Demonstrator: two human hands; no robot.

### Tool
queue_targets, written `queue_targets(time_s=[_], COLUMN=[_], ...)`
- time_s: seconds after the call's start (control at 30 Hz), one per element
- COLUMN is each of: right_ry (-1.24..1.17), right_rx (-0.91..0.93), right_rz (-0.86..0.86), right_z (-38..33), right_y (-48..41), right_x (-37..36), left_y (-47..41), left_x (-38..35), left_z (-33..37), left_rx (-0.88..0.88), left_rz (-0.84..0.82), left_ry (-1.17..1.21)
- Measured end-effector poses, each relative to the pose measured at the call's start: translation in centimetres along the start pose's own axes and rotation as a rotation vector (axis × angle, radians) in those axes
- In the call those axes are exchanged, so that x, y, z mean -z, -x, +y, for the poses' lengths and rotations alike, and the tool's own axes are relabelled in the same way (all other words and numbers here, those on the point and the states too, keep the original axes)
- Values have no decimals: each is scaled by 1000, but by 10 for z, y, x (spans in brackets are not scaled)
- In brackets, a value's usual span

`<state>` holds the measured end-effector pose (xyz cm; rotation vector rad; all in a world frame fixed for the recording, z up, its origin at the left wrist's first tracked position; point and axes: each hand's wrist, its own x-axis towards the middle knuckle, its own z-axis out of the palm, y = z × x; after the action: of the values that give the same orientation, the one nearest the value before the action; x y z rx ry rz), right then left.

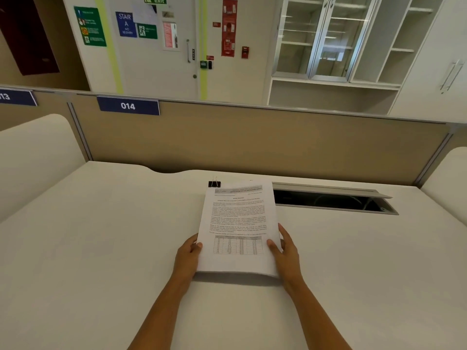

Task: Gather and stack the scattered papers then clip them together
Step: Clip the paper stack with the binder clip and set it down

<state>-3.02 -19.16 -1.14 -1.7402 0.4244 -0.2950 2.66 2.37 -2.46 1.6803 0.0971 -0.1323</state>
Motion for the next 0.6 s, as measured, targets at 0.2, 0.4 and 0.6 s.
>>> queue_targets(time_s=[0.2,0.4,0.6], right_ry=[174,391,621], right_rx=[-2,46,98], right_rz=[-72,39,71], right_z=[-4,3,5], right_y=[-32,-59,-83], right_x=[-26,-50,-65], left_y=[-32,-68,-100], left_x=[2,0,0], left_z=[2,6,8], left_rx=[-64,-124,-182], left_rz=[175,278,349], left_ry=[-58,-143,-211])
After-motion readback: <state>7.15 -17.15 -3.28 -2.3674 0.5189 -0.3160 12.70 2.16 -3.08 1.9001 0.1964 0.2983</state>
